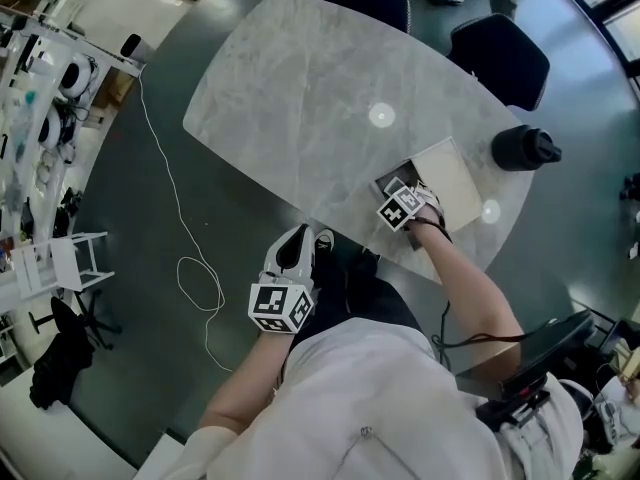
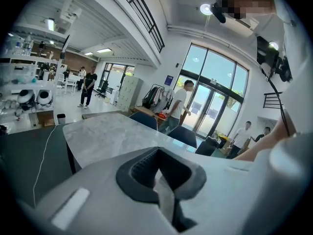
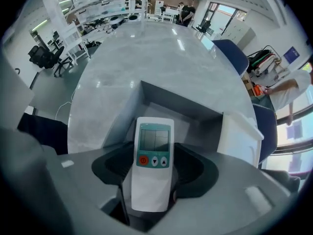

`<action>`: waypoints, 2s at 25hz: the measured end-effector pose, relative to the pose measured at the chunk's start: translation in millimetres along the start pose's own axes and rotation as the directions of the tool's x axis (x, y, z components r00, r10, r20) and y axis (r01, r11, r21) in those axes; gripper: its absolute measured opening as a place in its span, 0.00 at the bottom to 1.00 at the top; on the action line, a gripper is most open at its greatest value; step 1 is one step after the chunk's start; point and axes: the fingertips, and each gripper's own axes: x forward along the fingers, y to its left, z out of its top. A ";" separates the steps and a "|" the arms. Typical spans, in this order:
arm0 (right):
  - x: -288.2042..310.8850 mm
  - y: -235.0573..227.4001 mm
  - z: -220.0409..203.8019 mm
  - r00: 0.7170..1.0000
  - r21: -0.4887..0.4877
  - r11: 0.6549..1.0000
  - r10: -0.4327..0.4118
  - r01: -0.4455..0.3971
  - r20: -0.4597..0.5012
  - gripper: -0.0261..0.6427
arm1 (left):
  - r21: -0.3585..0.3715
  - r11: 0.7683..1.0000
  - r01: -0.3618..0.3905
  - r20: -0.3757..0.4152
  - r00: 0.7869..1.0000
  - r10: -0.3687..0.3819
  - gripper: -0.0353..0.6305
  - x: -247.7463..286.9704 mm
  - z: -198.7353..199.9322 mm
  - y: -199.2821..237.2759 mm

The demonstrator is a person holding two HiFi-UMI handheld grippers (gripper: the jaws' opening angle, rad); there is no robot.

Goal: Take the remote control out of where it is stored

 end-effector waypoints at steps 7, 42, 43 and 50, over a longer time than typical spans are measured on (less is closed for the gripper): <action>7.7 -6.8 -4.9 0.994 0.029 0.998 0.056 -0.054 -0.099 0.47 | -0.008 1.000 0.008 -0.012 1.000 -0.008 0.05 3.0 -6.0 -4.5; -433.5 -56.5 -82.5 0.466 0.784 0.612 -0.666 -0.106 0.583 0.46 | 0.334 0.744 0.578 0.059 0.775 -0.629 0.05 61.6 147.4 -213.8; -444.0 -56.3 -87.3 0.442 0.793 0.599 -0.686 -0.108 0.578 0.46 | 0.344 0.731 0.589 0.069 0.761 -0.646 0.05 57.4 155.5 -223.7; -487.1 -40.1 -108.9 0.337 0.826 0.552 -0.761 -0.113 0.555 0.46 | 0.382 0.680 0.625 0.109 0.701 -0.705 0.05 25.3 174.5 -261.7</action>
